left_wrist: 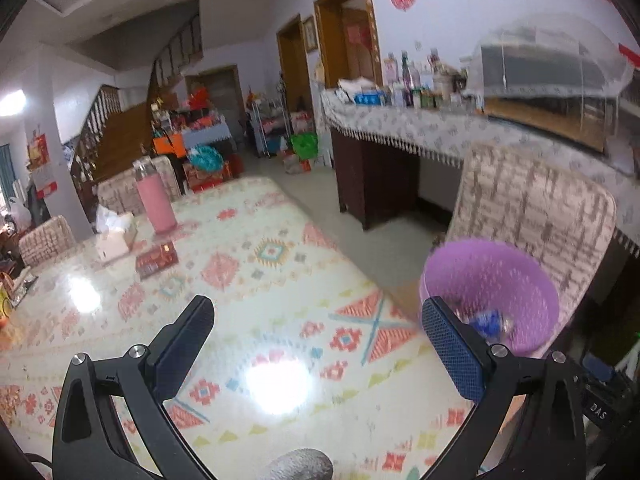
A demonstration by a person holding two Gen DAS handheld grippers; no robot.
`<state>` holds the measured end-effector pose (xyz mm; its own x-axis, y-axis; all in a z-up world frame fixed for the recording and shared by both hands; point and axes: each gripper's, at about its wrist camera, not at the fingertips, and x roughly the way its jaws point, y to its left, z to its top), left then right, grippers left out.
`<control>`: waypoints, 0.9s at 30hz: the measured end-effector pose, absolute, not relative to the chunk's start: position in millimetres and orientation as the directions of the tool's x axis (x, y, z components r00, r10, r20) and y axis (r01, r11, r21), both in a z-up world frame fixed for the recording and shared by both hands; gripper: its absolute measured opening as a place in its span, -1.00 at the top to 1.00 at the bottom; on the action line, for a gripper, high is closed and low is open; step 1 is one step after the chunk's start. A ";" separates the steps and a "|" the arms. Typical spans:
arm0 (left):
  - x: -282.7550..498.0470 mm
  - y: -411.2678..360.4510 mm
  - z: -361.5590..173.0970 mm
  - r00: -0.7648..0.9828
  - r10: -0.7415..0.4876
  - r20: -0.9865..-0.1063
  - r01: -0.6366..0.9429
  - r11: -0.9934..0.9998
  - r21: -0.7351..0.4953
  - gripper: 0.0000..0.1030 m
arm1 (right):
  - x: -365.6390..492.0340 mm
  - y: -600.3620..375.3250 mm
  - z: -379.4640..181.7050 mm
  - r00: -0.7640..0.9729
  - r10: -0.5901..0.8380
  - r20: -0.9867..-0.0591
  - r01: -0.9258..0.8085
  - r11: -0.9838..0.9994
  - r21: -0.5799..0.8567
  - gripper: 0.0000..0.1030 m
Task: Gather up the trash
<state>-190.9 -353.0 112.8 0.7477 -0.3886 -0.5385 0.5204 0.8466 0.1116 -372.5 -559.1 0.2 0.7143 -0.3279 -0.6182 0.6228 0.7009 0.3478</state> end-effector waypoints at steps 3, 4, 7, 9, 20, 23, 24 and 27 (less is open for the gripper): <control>-196.4 -350.8 102.5 0.714 -0.391 -0.580 0.541 0.835 0.104 -1.00 | -369.7 -542.9 5.4 0.708 -0.322 -0.628 0.611 0.725 0.317 -0.60; -199.3 -349.7 98.9 0.706 -0.391 -0.591 0.549 0.829 0.107 -1.00 | -369.4 -538.4 8.3 0.708 -0.322 -0.628 0.608 0.731 0.310 -0.60; -206.5 -344.8 91.1 0.683 -0.395 -0.615 0.570 0.814 0.110 -1.00 | -369.9 -525.1 17.5 0.707 -0.333 -0.624 0.602 0.745 0.286 -0.64; -210.9 -338.9 87.3 0.664 -0.404 -0.629 0.584 0.806 0.100 -1.00 | -370.2 -517.8 22.6 0.707 -0.338 -0.620 0.598 0.754 0.271 -0.66; -229.0 -308.0 71.9 0.599 -0.423 -0.680 0.631 0.772 0.076 -1.00 | -370.7 -463.0 45.5 0.707 -0.352 -0.613 0.565 0.802 0.192 -0.71; -233.2 -298.7 72.0 0.601 -0.426 -0.677 0.628 0.776 0.068 -1.00 | -371.4 -452.8 48.9 0.705 -0.364 -0.608 0.566 0.805 0.175 -0.75; -233.8 -296.0 72.2 0.601 -0.427 -0.676 0.627 0.777 0.066 -1.00 | -371.3 -450.2 49.9 0.703 -0.368 -0.609 0.569 0.804 0.171 -0.76; -236.1 -289.3 72.7 0.604 -0.427 -0.672 0.622 0.780 0.064 -1.00 | -370.8 -444.3 50.7 0.699 -0.365 -0.615 0.568 0.806 0.168 -0.76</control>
<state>-236.1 -289.3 72.7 0.6044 -0.4272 -0.6724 0.6225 0.7800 0.0640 -370.8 -444.3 50.7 0.6989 -0.3648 -0.6152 0.5682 0.8056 0.1678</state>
